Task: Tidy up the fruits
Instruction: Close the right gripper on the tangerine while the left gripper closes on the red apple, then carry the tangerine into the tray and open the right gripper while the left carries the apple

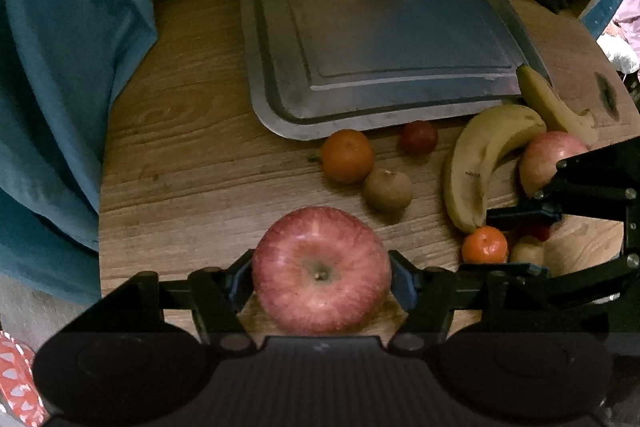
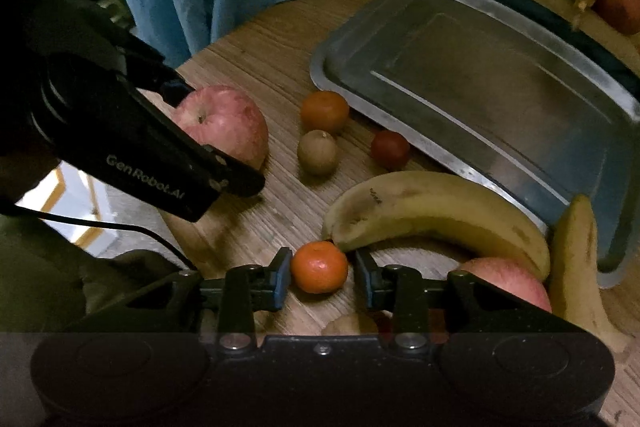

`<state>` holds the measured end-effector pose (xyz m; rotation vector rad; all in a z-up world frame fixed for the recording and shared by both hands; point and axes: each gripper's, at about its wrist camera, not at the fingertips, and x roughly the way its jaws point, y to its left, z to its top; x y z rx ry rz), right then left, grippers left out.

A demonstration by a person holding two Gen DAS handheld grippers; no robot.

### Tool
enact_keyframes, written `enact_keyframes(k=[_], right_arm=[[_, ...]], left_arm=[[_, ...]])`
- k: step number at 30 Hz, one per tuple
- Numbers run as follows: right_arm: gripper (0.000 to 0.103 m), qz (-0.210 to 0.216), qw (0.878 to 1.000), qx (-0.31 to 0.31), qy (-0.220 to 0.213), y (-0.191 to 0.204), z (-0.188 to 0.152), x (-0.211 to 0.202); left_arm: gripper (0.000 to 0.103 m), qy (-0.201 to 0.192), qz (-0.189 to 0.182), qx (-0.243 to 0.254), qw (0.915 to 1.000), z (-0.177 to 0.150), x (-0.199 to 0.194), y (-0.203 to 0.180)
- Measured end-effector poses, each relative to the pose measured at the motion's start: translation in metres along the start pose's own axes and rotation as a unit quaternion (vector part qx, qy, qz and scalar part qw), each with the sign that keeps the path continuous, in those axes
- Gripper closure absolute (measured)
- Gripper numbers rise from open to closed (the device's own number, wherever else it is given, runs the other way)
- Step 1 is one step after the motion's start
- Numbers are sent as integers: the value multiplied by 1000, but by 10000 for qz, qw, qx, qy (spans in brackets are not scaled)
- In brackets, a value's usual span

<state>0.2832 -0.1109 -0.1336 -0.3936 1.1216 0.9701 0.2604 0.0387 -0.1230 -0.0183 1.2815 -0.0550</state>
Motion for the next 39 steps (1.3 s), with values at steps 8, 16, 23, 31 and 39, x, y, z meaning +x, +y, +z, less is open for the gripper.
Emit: enact_keyframes(k=[8,16,23,31,39], right_arm=[[71,680,9972,-188,255,-14,7,1],[72,895,9953,-205,293,-21,11,1],[72,1152,9931,205,68,-30,3,-3],[72,1354,9866,758,-511,-36,-5,-18],[72,1044,9818,1105,-1136,-55,-5,-44]], left_arm=[[30,-58,-101,-104,9999,-1,-3,5],[32,-123,-87,-390,9991,-5,-3,5],[32,-123,-211,-686,9973,-11,-5,12],[32,-168,-436,-1062,9933,-12,-4,26],[32,-298,-467,-1129,9921,2,-14,34]])
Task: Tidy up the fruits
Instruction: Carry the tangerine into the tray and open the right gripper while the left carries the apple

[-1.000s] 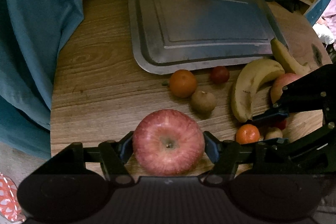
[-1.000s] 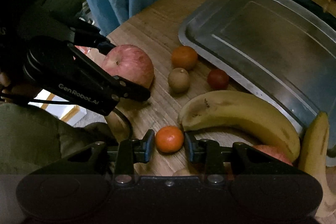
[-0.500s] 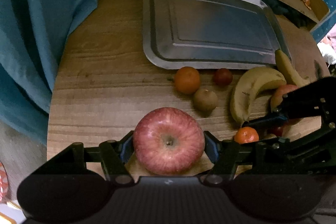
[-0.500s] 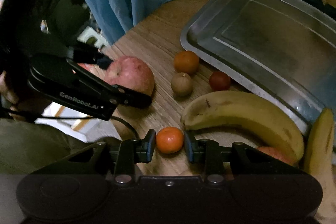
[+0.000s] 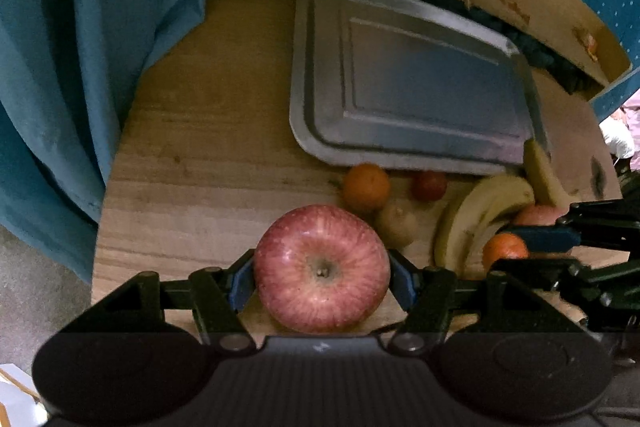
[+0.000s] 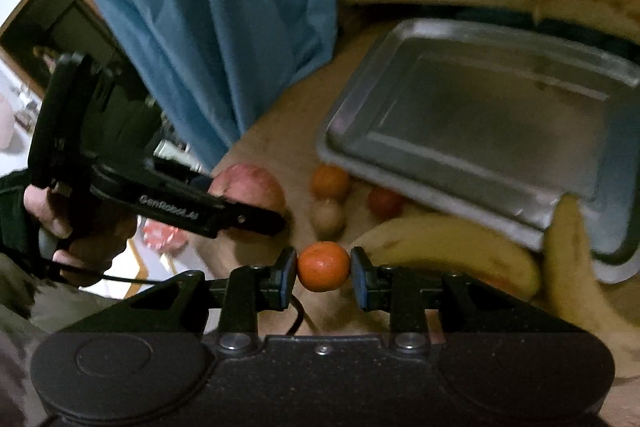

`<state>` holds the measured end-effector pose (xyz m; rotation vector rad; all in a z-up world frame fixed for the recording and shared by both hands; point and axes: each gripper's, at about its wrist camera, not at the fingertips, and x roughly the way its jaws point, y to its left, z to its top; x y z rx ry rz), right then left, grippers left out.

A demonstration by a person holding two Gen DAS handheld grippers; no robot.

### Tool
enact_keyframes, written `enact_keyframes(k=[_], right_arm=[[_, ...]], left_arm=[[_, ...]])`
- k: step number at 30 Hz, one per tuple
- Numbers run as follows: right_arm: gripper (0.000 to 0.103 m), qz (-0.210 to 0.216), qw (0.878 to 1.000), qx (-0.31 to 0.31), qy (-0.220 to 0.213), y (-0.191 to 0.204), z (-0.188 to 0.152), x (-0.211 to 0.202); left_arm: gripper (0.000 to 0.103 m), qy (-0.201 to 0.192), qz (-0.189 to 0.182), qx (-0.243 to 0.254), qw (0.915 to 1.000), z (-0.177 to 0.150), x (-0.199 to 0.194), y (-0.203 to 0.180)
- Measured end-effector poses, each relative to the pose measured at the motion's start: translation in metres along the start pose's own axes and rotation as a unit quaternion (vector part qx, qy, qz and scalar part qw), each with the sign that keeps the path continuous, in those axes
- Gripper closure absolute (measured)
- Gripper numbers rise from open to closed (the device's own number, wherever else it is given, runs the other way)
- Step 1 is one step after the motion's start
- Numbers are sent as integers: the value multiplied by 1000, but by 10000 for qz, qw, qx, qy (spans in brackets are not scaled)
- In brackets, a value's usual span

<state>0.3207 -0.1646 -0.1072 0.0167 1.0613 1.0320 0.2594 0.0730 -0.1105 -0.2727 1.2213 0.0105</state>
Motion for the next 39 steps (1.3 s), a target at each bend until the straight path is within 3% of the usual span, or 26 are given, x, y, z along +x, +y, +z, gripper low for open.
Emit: enact_keyframes(k=[8,16,26,39], right_arm=[[72,-569,9968,133,-540,-25,17,-11],[72,-1124,9922,149,-511,-53,30,4],[72,-1259,9916,217,-210,-76,42,18],[68,-1206,9924,247,-21,-81,45,27]], left_arm=[[32,-385,-33,-76,9992,34,-9,-8],[32,-522,-33,-37,9986,75,16,-16],[32,-207,-9,96,9997,103,51,-19],[32,87,3,236,9997,106,66,-28]])
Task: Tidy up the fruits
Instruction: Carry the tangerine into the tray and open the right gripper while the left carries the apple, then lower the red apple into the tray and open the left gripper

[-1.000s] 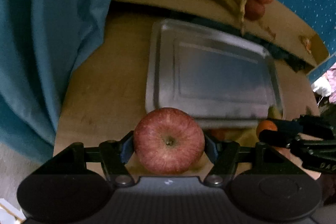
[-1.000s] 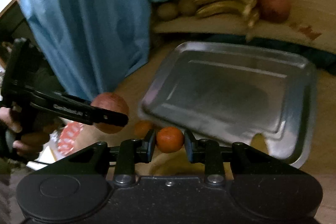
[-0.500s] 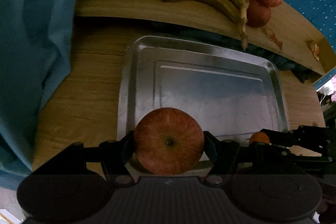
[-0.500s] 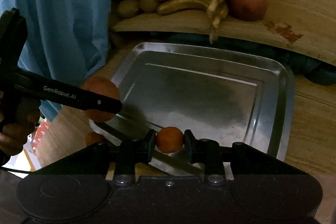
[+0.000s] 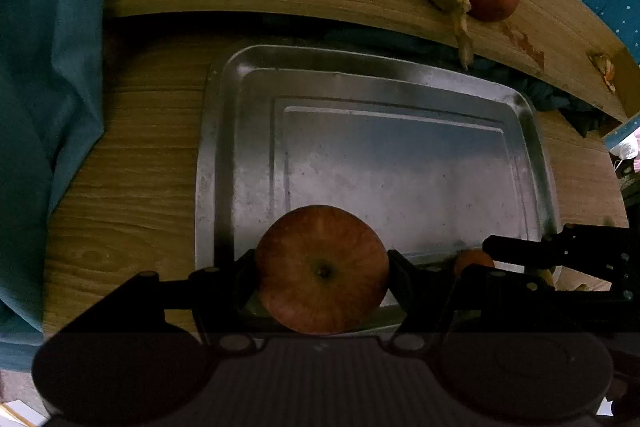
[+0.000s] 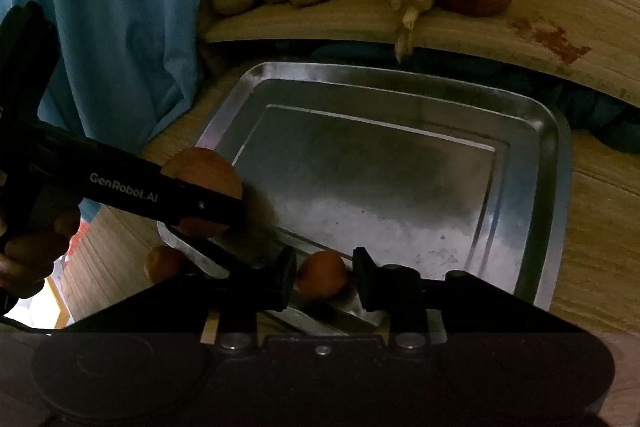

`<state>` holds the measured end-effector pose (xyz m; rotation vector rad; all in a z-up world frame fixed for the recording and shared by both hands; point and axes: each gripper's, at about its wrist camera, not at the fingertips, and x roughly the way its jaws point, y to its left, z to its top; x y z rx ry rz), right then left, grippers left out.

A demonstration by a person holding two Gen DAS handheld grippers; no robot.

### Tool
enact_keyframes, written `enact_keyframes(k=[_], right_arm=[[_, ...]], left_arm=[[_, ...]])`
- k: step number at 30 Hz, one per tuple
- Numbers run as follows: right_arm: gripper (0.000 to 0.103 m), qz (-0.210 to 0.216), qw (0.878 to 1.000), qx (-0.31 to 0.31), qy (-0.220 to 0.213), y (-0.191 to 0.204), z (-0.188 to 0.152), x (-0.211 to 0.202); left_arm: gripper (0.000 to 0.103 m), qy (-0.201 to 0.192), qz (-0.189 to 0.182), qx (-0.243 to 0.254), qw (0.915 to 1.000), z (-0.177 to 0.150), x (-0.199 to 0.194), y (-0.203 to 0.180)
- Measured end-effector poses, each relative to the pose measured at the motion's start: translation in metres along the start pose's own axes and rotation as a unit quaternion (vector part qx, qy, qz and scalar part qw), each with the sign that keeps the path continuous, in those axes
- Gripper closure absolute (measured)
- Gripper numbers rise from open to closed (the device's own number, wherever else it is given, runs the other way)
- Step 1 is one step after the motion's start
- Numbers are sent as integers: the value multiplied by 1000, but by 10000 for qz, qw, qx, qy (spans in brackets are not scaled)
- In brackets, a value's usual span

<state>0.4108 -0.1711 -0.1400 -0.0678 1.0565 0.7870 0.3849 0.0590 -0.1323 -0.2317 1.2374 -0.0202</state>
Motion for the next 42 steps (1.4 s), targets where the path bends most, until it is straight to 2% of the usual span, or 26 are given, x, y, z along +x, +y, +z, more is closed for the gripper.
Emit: enact_keyframes(k=[2,6,8,10,14,19,24,32,42], right_arm=[[66,-27,10000,-18,-11,1,0,0],[53,-127,9999,-53,-102,3,-1,-5],[48,-179,9997,-55,-162,4,-2,-8],[46,-207,9995,-61,-233,6,-3,-13],[36,-278,9988,-69,-385,11,-6,-22],[21,-349,9973,-13,-639,19,-14,-38],[8,-386,9952,-6,-901,32,-22,-53],[1,-550,9901,-81,-1292,58,-35,-77],[1,-851,9863,54,-1413,85,-56,-90]], left_arm=[[32,2,17,5,10000,-1,0,0],[32,33,42,40,10000,-1,-1,-2],[29,-18,22,60,10000,-2,-5,-3],[22,-113,44,97,9999,-2,-10,-4],[18,-166,82,132,9997,-5,-19,-5],[8,-349,128,178,9992,-13,-34,-5],[3,-559,180,218,9980,-24,-51,-2],[0,-969,44,261,9949,-44,-79,10],[0,-965,3,532,9939,-69,-94,20]])
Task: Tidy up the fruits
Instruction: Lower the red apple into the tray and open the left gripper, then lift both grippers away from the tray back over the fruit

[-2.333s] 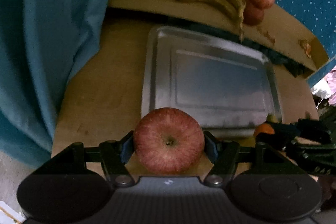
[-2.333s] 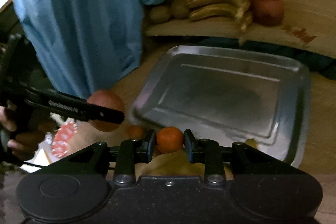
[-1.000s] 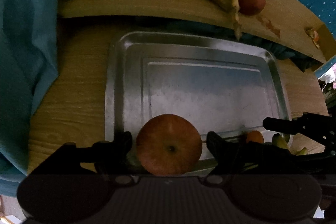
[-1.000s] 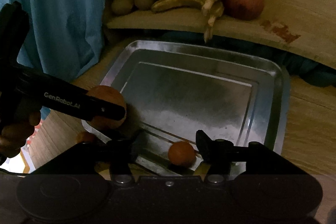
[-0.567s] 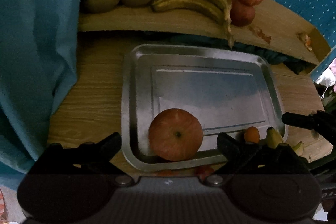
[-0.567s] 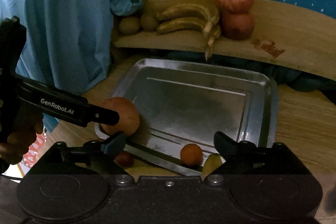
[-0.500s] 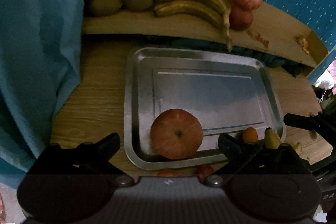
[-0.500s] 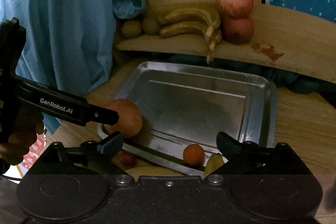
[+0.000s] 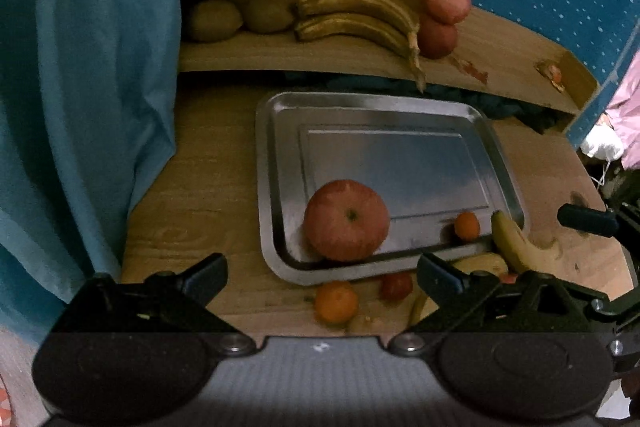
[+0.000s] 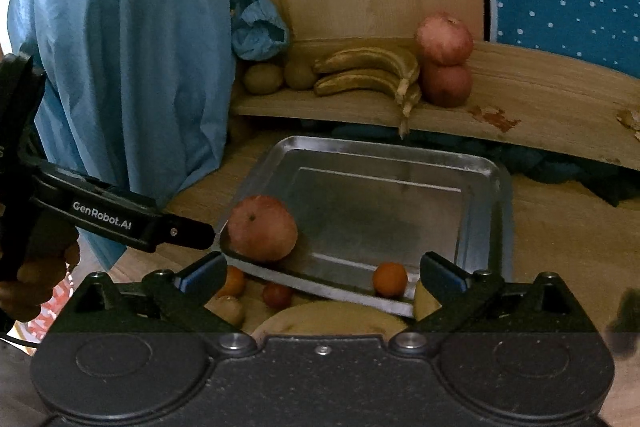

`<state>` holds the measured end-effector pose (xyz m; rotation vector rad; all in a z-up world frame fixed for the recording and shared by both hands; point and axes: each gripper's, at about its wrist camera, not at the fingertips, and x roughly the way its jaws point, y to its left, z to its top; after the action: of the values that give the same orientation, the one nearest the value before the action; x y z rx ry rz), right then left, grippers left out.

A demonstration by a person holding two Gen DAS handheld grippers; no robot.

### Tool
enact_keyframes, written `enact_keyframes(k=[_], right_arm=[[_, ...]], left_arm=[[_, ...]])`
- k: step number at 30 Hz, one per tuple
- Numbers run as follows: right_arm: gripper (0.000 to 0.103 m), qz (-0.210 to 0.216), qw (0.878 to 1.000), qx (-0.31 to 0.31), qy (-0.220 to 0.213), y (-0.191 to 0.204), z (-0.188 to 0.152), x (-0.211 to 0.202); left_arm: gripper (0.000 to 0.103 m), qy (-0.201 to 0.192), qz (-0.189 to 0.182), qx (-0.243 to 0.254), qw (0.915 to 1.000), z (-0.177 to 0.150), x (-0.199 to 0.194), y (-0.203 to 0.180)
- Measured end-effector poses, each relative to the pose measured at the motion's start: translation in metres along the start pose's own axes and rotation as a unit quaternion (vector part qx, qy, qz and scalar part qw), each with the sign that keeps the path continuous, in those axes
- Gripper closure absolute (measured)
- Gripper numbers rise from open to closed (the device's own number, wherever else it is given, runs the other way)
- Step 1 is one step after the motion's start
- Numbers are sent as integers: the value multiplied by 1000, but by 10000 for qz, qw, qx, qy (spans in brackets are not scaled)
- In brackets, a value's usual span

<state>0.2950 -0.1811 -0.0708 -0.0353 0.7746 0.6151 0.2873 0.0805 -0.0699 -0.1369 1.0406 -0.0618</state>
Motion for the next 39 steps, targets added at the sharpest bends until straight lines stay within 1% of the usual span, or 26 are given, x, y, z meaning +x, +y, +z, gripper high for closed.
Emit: enact_keyframes(k=[5,10,21,28,39], right_arm=[[1,-181,9997,132,-20,11,-13,-9],[1,-314,9991,288,64,21,-29,-15],[1,-519,9965,563,343,31,-61,-26],[1,-603,9945,684,513,31,-72,-27],[1,-703,9908,774,864,30,-89,-16]], left_arm=[[0,74,-57,192,9998,-13,-7,2],[0,221,-100,379,9990,-25,-8,5],[0,687,-236,728,9947,-51,-1,0],[0,816,-290,891,9923,-57,1,-7],[0,992,-221,1123,9885,-65,10,-17]])
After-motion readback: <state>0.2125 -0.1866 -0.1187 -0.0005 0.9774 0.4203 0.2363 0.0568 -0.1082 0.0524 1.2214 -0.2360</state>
